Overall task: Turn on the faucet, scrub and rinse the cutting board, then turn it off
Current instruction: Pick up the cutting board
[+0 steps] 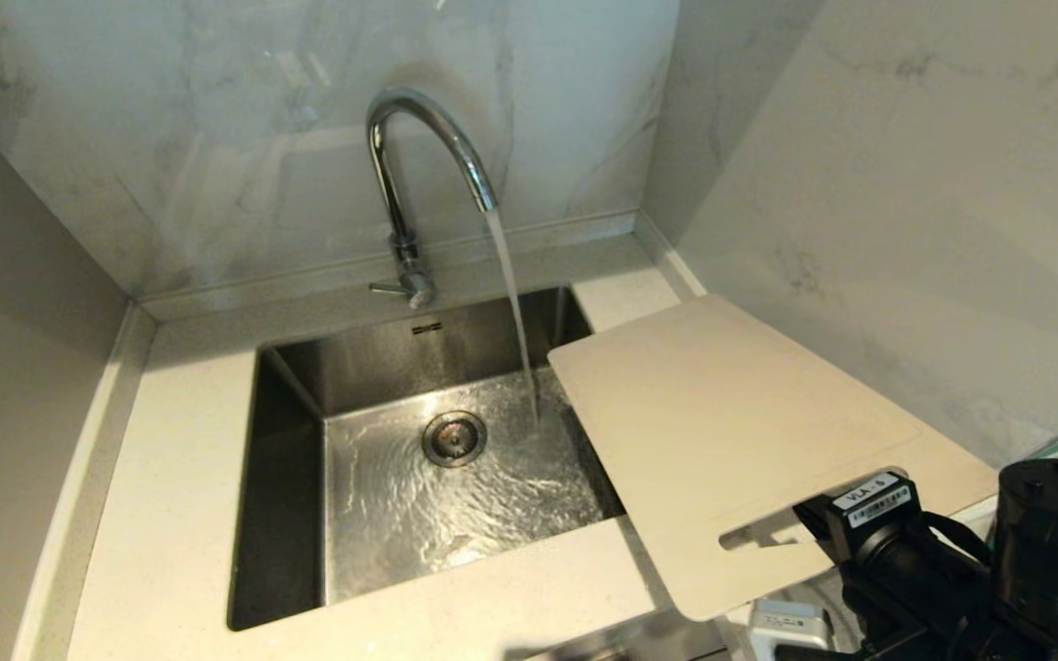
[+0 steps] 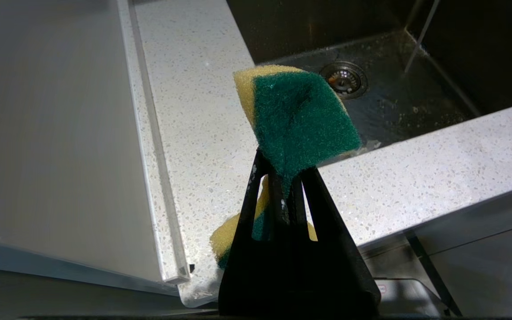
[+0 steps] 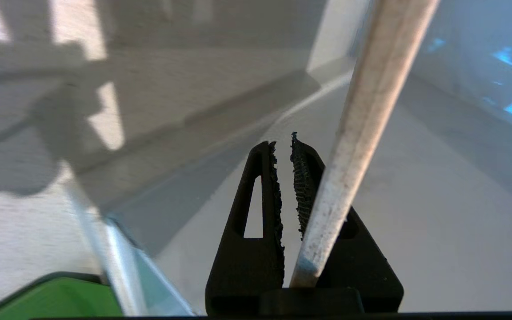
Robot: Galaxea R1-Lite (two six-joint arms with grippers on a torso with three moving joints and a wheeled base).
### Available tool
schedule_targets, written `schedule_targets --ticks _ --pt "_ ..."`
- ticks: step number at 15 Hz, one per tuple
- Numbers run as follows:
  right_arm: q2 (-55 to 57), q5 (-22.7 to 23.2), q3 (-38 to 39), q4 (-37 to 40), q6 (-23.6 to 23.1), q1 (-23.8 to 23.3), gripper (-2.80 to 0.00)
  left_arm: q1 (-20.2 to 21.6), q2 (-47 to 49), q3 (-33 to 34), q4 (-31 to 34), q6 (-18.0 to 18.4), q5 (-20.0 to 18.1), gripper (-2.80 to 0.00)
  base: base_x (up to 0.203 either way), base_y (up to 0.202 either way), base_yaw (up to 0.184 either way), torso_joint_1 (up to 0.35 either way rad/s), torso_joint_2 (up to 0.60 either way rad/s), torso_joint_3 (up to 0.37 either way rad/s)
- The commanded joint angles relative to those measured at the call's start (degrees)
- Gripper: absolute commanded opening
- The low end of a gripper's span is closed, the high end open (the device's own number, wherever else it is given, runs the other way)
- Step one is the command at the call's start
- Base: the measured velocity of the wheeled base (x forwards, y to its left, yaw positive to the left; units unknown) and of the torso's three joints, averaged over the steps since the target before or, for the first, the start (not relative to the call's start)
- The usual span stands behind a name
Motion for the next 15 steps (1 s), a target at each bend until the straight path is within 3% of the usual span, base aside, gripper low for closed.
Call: schedule_targets --ticks 1,5,8,15 --pt "-2.8 0.1 -0.7 -0.3 -0.7 0.1 -2.80 0.0 0.0 0.0 0.0 0.0 0.0 -2.80 0.000 0.000 0.000 0.000 0.00 0.000" --pt "-7.5 0.3 -0.3 1.2 -0.7 0.1 -2.80 0.0 0.0 0.0 0.0 0.0 0.0 -2.80 0.000 0.000 0.000 0.000 0.00 0.000" --pt "-12.9 0.5 -1.4 10.7 -0.5 0.1 -2.80 -0.1 0.0 0.0 0.0 0.0 0.0 -2.80 0.000 0.000 0.000 0.000 0.00 0.000" --pt "-18.4 9.3 -4.5 21.5 -1.2 0.2 -2.80 0.0 0.0 0.0 0.0 0.0 0.0 -2.80 0.000 0.000 0.000 0.000 0.00 0.000"
